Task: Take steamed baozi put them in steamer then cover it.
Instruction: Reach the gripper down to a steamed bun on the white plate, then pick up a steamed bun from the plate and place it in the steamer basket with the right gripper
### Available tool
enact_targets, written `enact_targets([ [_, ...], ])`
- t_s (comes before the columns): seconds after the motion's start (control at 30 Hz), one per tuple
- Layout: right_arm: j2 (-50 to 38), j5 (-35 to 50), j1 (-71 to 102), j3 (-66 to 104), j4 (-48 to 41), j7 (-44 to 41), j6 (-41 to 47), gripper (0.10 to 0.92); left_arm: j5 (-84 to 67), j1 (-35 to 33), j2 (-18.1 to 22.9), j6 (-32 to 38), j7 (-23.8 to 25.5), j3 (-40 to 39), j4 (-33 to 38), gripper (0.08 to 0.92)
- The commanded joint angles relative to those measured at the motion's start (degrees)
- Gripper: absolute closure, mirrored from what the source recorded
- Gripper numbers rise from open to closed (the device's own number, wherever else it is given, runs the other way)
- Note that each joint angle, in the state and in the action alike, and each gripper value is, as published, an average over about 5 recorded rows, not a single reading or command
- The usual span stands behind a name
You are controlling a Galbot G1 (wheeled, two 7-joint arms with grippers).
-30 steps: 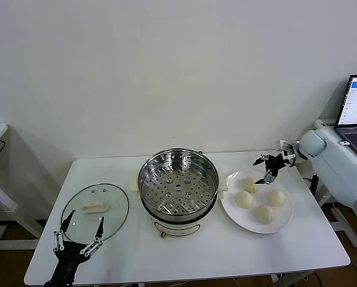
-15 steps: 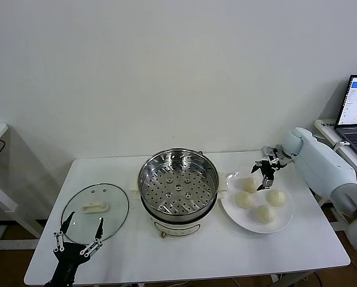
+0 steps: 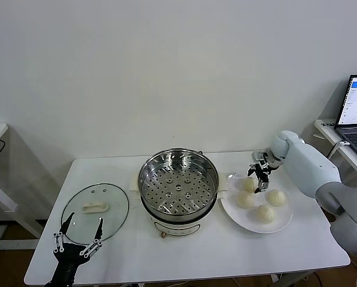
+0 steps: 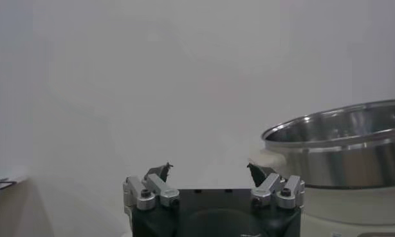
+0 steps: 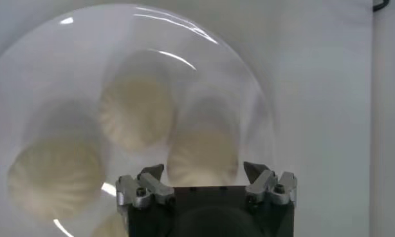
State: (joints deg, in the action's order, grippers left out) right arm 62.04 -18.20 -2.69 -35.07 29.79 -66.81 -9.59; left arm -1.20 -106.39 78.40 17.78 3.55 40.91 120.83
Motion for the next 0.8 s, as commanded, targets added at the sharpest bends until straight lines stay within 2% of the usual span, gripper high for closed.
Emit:
enact_targets([
  [0.03,0.9,-1.4,0.0,-0.3,-0.8,0.9,-0.4,0.290,0.0,0.0,0.1,0.0,-0.1,0.0,-0.1,0.177],
  [0.2,0.0,-1.0,0.1,-0.4,1.4,1.2,-0.7,0.321,0.0,0.0,0.1,0.0,-0.2,0.1,0.0,0.177],
  [0.37,-4.5,2.0,-1.8,-1.4,10.4,-0.3,-1.8,0.329,0.0,0.0,0.0,0.0,-0.3,0.0,0.1,0.177],
  [0.53,-9.5,0.8,-9.0,-4.8,22.7,-1.1,-12.2,0.330,0.0,0.2,-0.2,0.0,-0.4,-0.3,0.3,0.177],
  [0.63,-11.2,2.9,-15.4,-10.2,29.7,-1.5,-16.5,0.328,0.0,0.4,-0.3,0.0,-0.4,-0.6,0.4,0.177],
  [0.8,-8.8,6.4,-24.6,-16.8,35.0,-1.6,-23.4,0.322,0.0,0.3,-0.4,0.1,-0.5,-0.9,0.6,0.177],
])
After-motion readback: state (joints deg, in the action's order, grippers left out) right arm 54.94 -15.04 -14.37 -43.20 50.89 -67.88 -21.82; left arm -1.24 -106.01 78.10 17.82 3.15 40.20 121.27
